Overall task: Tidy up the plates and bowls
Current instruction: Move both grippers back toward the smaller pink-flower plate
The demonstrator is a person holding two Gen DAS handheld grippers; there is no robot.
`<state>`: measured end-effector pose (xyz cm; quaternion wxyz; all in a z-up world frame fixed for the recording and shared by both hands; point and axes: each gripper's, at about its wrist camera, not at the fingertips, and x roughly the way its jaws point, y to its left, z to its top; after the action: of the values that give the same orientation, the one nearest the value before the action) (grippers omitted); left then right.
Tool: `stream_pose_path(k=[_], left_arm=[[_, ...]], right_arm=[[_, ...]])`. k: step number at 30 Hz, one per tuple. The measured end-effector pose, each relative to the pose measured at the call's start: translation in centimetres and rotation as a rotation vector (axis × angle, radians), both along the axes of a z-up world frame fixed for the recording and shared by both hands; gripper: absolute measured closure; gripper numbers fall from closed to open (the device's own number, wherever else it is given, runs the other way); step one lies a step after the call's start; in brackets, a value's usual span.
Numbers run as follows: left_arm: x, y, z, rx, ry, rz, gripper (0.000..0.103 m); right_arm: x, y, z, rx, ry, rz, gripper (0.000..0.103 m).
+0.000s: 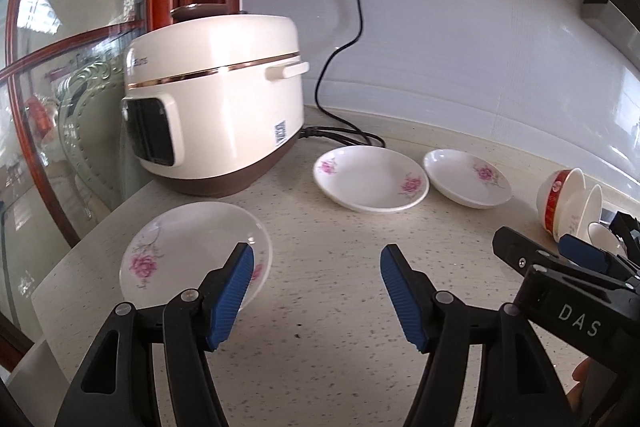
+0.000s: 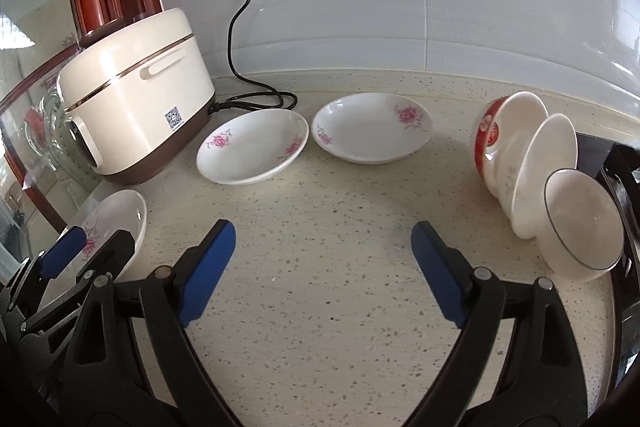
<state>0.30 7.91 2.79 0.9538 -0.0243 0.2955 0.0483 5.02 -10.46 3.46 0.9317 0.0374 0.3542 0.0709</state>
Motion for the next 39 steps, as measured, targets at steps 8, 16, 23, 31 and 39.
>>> stream_pose_path(k=[8,16,23,31,39], left_arm=[[0.4,-1.9,0.3,0.026,-0.003,-0.024,0.036],[0.9,-3.0,0.5,0.041,-0.004,-0.038,0.036],[1.3,-3.9,0.4,0.056,-0.002,-0.061,0.033],[5.1,-1.9,0.8,-0.045,0.067,-0.172,0.031],[13.0,3.1,-0.5,-0.235,0.184,-0.167,0.032]], right_arm=[[0.0,-1.7,0.1,0.013,-0.008,-0.031,0.012],[0.2,-3.0,0.3,0.041,-0.007,-0.046,0.012],[0.4,-3.2,0.2,0.060,0.004,-0.045,0.012],[1.9,-3.2,0.4,0.144,0.046,-0.059,0.012],[6.1,-0.5,-1.9,0.259,0.143,-0.043,0.012]])
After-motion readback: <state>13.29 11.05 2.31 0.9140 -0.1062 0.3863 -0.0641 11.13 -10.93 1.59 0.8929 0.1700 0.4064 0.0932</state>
